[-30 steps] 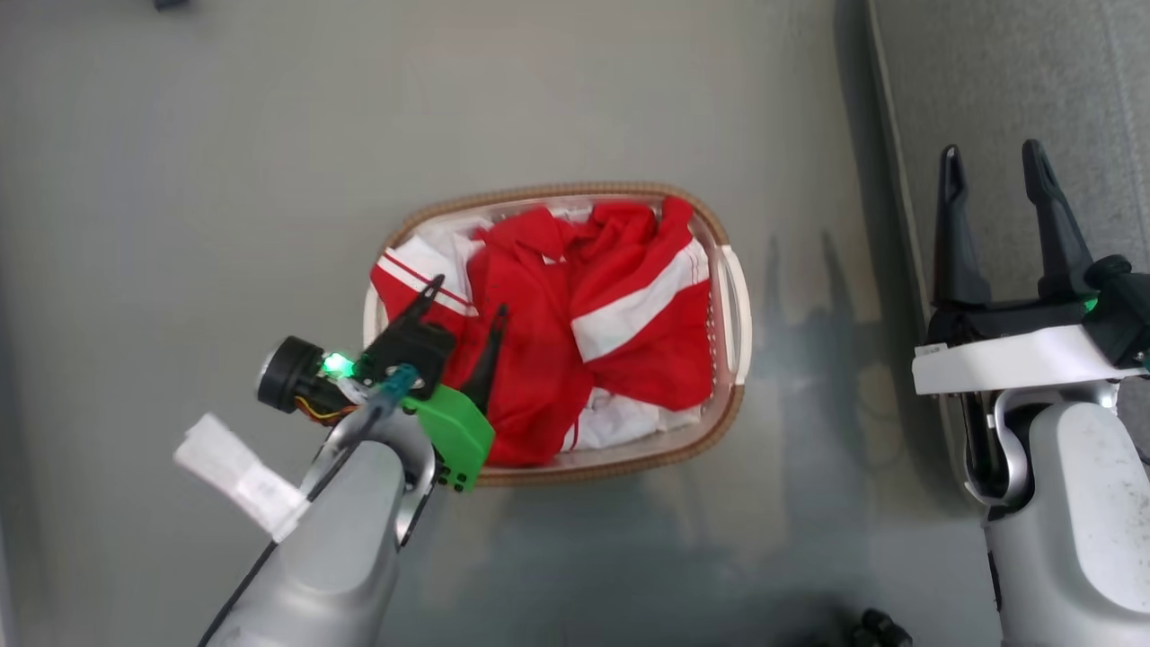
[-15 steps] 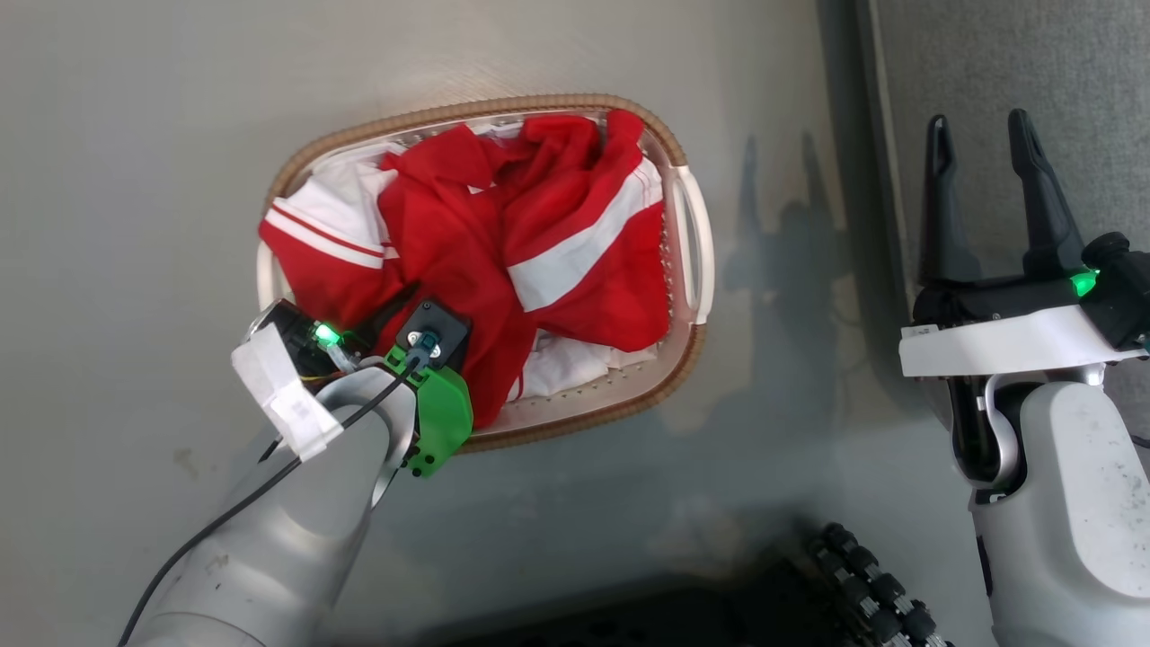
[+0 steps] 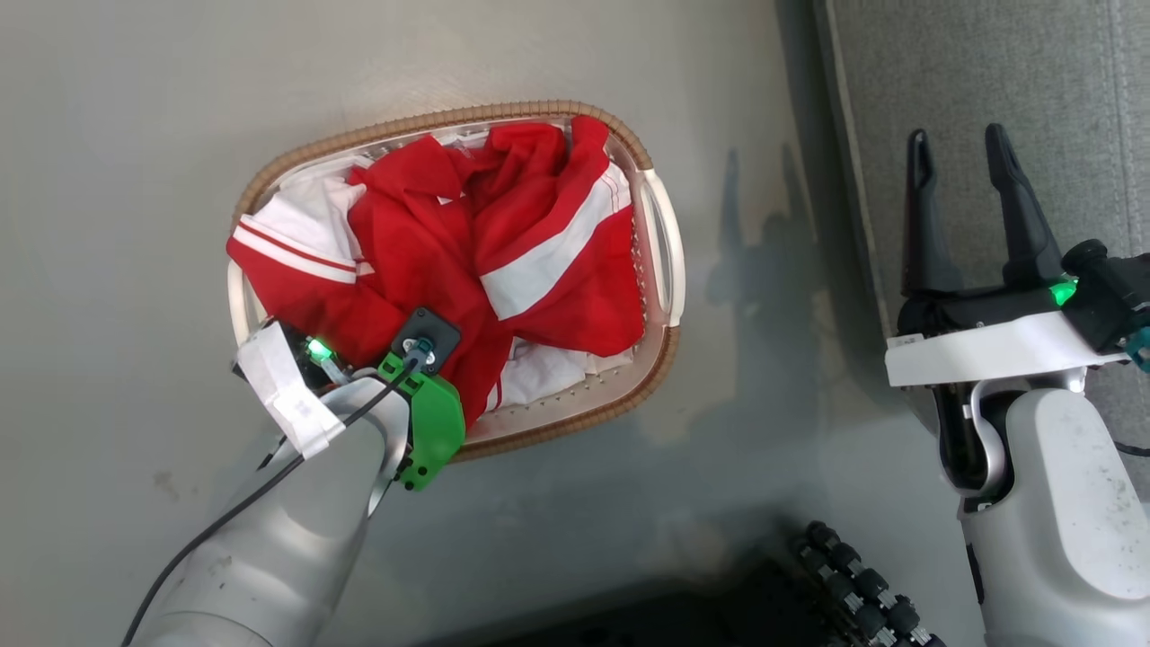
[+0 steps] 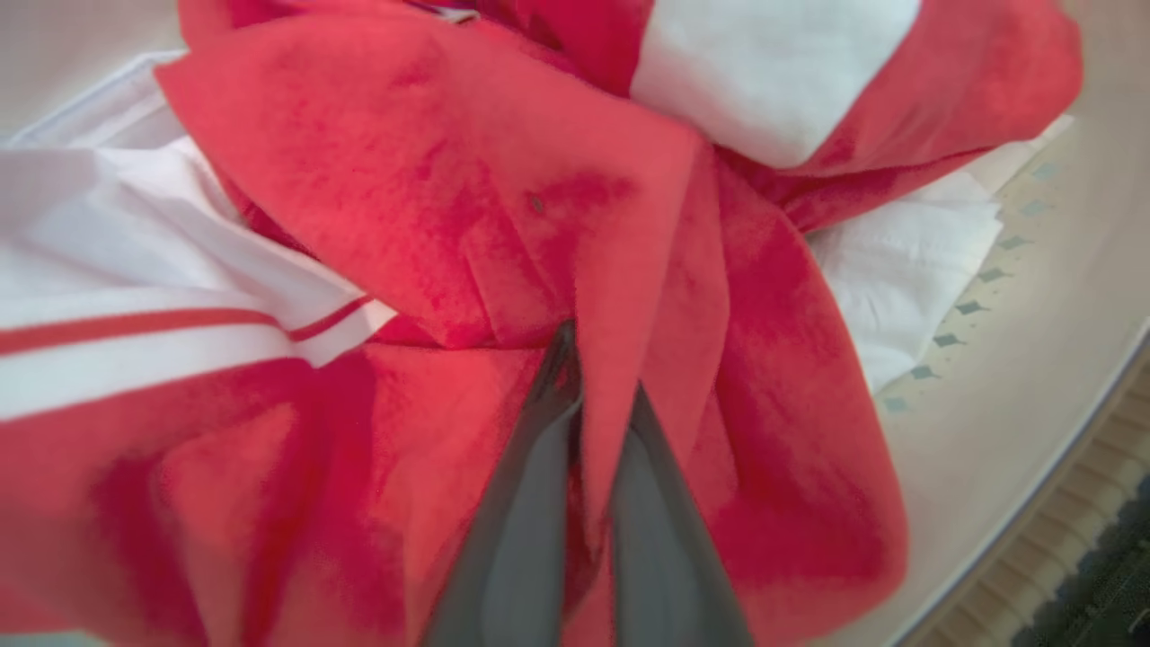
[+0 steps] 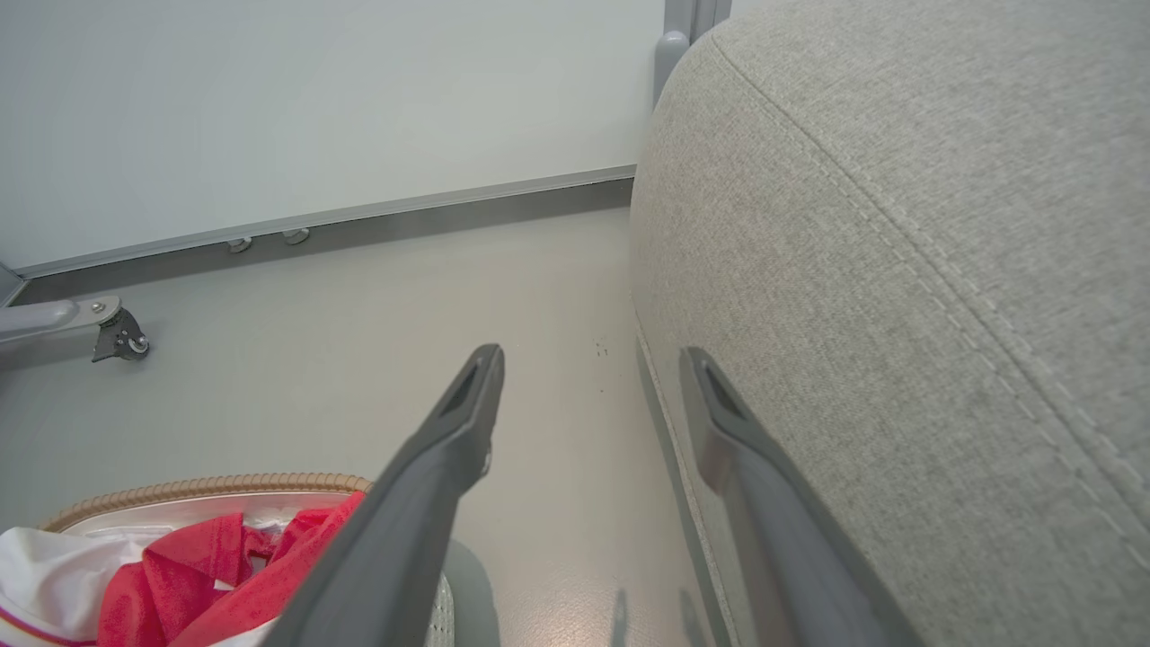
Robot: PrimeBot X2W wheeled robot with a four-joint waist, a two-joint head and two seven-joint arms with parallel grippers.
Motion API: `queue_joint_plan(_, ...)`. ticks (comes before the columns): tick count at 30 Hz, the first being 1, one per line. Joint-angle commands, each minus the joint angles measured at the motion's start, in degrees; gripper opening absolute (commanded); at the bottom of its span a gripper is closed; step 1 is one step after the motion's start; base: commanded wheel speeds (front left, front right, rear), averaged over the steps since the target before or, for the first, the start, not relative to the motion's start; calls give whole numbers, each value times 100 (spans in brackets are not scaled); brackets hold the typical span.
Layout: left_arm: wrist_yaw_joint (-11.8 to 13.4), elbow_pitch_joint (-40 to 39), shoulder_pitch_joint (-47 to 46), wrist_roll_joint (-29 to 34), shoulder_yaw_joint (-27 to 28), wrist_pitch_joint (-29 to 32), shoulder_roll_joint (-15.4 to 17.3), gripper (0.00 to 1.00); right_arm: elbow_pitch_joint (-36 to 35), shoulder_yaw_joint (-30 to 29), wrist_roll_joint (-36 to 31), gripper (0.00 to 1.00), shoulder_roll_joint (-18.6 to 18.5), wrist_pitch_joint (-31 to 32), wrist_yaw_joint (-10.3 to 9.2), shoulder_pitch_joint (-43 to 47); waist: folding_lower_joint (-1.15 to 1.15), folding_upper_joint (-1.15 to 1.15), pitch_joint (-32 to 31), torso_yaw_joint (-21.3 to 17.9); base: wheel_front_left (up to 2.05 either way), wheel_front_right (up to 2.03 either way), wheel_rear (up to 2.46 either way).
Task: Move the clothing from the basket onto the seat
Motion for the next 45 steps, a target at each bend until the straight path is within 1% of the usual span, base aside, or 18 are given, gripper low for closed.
queue_joint_plan(1, -26, 22, 95, -33, -11, -61, -14, 0, 47, 13, -15, 100, -20, -10, -2, 98, -1, 0, -182, 44, 0, 0, 0)
queue_joint_plan(6, -78, -17, 229, -154, -26, -335, -45, 0, 164, 13, -90, 100, -20, -10, -2, 194, -1, 0, -628, 137, 0, 0, 0)
queue_joint_plan(10, -118, -88, 369, -225, -49, -550, -66, 0, 273, -45, -188, 100, -21, -10, -2, 351, -1, 0, -1140, 258, 0, 0, 0)
queue_joint_plan(19, -228, -405, 455, -365, -287, -739, -144, 0, 668, -172, -481, 100, -20, -10, -3, 987, -1, 0, -2705, 647, 0, 0, 0)
queue_joint_plan(24, -266, -672, 379, -509, -458, -636, -73, 0, 875, -134, -507, 100, -24, -10, -3, 1367, -1, 0, -3635, 715, 0, 0, 0)
queue_joint_plan(27, -270, -966, 275, -626, -619, -487, -8, 0, 927, -110, -532, 100, -22, -10, -3, 1545, -1, 0, -4050, 727, 0, 0, 0)
queue_joint_plan(30, -270, -1406, 83, -864, -875, -257, 130, 0, 967, -65, -566, 100, -22, -10, -3, 1728, -1, 0, -4404, 724, 0, 0, 0)
queue_joint_plan(34, -262, -2116, -279, -1287, -1126, 179, 337, 0, 941, -36, -640, 100, -21, -10, -3, 1861, -1, 0, -4669, 734, 0, 0, 0)
queue_joint_plan(38, -260, -2843, -718, -1639, -1244, 601, 625, 0, 882, 11, -711, 100, -21, -10, -3, 1877, -1, 0, -4735, 705, 0, 0, 0)
queue_joint_plan(41, -260, -3195, -942, -1771, -1244, 822, 810, 0, 830, 54, -762, 100, -22, -10, -3, 1817, -1, 0, -4745, 658, 0, 0, 0)
queue_joint_plan(45, -260, -3497, -1141, -1899, -1158, 1017, 950, 0, 724, 199, -839, 100, -21, -10, -3, 1693, -1, 0, -4740, 592, 0, 0, 0)
